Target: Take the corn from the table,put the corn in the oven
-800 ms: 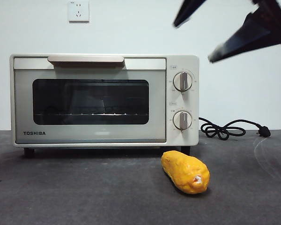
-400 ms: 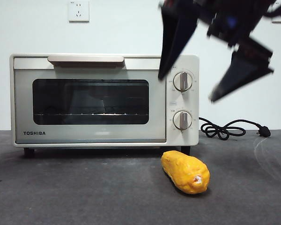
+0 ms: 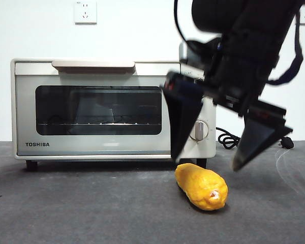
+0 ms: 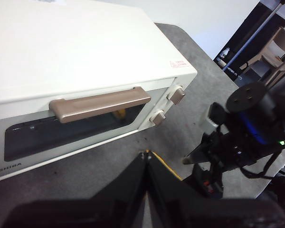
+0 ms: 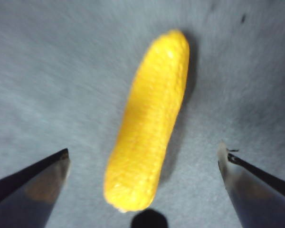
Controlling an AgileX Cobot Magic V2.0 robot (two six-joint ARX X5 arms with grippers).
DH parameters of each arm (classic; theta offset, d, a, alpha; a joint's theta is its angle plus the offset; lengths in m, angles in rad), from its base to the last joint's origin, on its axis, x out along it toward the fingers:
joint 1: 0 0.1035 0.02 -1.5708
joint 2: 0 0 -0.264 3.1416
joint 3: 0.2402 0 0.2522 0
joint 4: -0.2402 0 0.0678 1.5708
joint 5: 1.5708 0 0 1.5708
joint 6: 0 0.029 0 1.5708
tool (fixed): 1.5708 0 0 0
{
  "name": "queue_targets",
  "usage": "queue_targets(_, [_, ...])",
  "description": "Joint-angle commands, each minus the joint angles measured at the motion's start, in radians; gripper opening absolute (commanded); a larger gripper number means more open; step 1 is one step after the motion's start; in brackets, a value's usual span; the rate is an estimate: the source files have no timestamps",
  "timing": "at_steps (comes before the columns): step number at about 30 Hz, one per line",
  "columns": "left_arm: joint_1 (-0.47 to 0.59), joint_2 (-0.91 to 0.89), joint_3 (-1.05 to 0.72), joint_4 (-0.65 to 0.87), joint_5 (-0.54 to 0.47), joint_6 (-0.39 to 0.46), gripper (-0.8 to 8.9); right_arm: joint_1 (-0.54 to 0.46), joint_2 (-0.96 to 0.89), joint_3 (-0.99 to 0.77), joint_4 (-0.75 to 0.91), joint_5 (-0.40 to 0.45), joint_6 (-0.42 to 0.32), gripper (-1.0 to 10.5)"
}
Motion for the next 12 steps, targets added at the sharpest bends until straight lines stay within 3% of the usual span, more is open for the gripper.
queue_targets(1, [-0.003, 0.005, 0.005, 0.006, 0.003, 0.011, -0.05, 0.002, 0.038, 0.001, 0.011, -0.005, -0.007, 5.3])
queue_targets(6, [-0.003, 0.016, 0.005, 0.005, 0.003, 0.012, -0.05, 0.003, 0.076, 0.001, 0.037, -0.042, -0.007, 5.2])
queue_targets(12, [-0.003, 0.031, 0.005, 0.006, 0.003, 0.012, -0.05, 0.015, 0.088, 0.001, 0.053, -0.056, -0.007, 2.2])
